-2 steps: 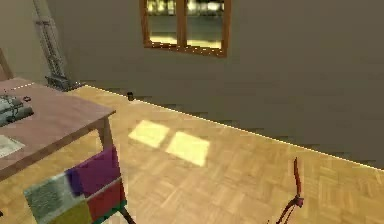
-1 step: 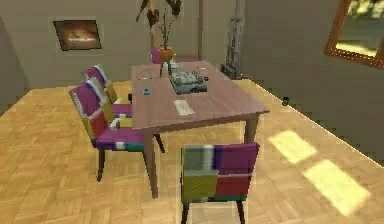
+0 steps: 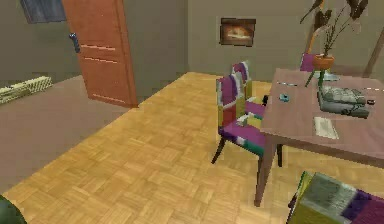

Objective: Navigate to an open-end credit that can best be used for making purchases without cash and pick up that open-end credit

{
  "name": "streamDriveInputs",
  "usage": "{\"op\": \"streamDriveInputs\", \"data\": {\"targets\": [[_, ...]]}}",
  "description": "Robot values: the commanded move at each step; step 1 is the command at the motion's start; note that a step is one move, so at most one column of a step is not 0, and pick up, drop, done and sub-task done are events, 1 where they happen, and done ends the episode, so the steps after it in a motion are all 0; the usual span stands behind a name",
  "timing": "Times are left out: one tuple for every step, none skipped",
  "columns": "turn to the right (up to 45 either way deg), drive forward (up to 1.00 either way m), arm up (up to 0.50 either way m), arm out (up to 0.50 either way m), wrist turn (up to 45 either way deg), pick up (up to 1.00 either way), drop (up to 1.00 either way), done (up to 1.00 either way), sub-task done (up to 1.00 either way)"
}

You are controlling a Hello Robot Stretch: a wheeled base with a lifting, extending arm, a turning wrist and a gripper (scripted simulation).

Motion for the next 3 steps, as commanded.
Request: {"op": "streamDriveInputs", "data": {"targets": [[0.0,0.65,0.0,0.0,0.0,0.0,0.0,0.0,0.0],[-21.0,0.0,0.0,0.0,0.0,0.0,0.0,0.0,0.0],[0.0,0.45,0.0,0.0,0.0,0.0,0.0,0.0,0.0]]}}
